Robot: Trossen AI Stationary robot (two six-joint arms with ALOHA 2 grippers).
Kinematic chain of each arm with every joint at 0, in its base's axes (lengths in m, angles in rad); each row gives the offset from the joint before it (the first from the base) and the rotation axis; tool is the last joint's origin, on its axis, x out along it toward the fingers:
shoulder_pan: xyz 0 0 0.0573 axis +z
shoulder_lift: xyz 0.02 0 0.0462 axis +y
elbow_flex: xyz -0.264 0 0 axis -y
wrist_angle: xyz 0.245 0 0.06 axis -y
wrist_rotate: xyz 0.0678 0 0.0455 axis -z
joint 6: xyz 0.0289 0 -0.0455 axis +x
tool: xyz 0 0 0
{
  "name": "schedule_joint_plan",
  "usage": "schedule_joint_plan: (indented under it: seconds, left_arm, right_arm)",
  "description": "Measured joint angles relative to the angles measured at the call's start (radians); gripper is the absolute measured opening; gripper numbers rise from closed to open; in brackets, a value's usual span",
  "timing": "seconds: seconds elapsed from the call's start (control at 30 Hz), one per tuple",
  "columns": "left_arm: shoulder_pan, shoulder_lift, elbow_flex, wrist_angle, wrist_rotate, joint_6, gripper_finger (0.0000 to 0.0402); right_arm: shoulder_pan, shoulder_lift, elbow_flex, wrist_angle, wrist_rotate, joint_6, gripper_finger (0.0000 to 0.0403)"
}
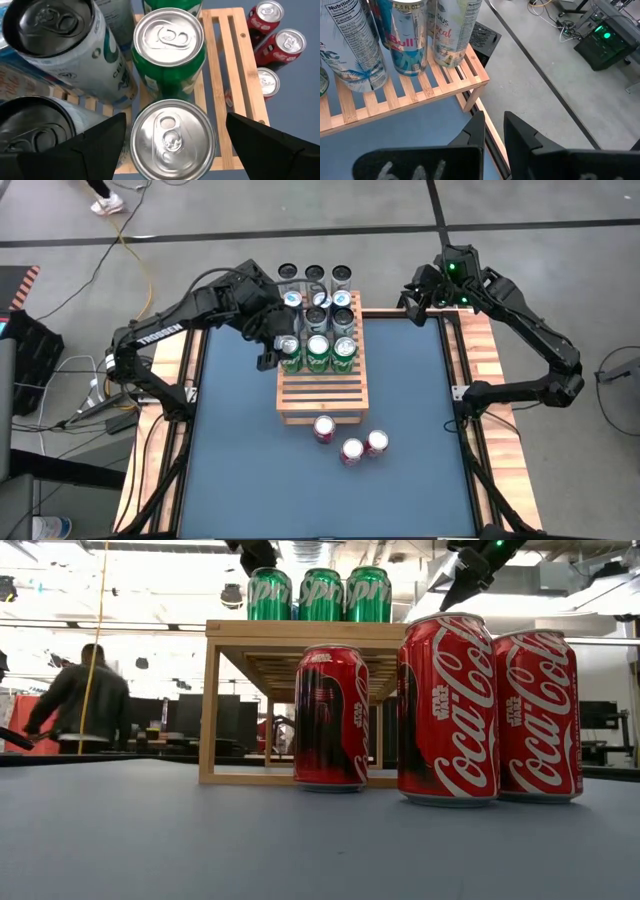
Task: Place canned beverage on shelf
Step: Put the top left red soda can on the shelf
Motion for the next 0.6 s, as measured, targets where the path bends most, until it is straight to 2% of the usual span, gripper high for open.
schedule_joint_plan:
  seconds: [0.37, 0.6]
  left_arm:
    - [-0.050, 0.000, 0.057, -0.004, -0.082, -0.009, 0.0330]
    - [-0.095, 0.000, 0.151, -0.008, -0.157, -0.030, 0.0330]
  right_arm:
    - [0.000, 0.000, 0.000, 0.000, 0.000, 0.002, 0.0064]
    - [0.000, 0.000, 0.000, 0.000, 0.000, 0.001, 0.0064]
